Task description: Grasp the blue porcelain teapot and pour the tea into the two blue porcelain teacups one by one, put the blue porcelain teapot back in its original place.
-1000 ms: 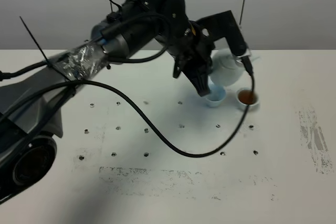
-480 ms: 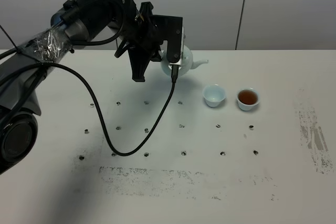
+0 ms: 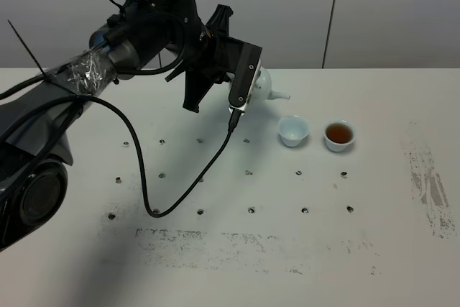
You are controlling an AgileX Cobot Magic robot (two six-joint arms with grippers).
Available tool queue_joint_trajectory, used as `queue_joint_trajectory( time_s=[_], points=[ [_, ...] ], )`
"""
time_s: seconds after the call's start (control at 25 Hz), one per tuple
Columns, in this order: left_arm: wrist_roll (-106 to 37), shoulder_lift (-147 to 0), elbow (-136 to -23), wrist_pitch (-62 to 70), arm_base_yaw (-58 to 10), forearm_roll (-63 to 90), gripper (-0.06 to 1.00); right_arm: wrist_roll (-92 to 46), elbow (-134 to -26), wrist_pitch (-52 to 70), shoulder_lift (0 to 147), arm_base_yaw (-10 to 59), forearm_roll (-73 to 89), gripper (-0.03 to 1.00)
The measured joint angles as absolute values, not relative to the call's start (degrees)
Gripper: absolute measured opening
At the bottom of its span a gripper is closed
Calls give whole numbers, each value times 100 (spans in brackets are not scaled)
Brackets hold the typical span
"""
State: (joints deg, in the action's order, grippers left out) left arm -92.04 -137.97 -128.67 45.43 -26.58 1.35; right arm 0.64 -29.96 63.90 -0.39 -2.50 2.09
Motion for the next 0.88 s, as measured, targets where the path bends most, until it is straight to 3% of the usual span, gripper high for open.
queue_joint_trajectory(
  time_s=[0.88],
  points=[
    [-9421, -13924, -12867, 4221, -3390, -1863, 11, 64, -2996, 6390, -39, -250, 209, 23]
  ],
)
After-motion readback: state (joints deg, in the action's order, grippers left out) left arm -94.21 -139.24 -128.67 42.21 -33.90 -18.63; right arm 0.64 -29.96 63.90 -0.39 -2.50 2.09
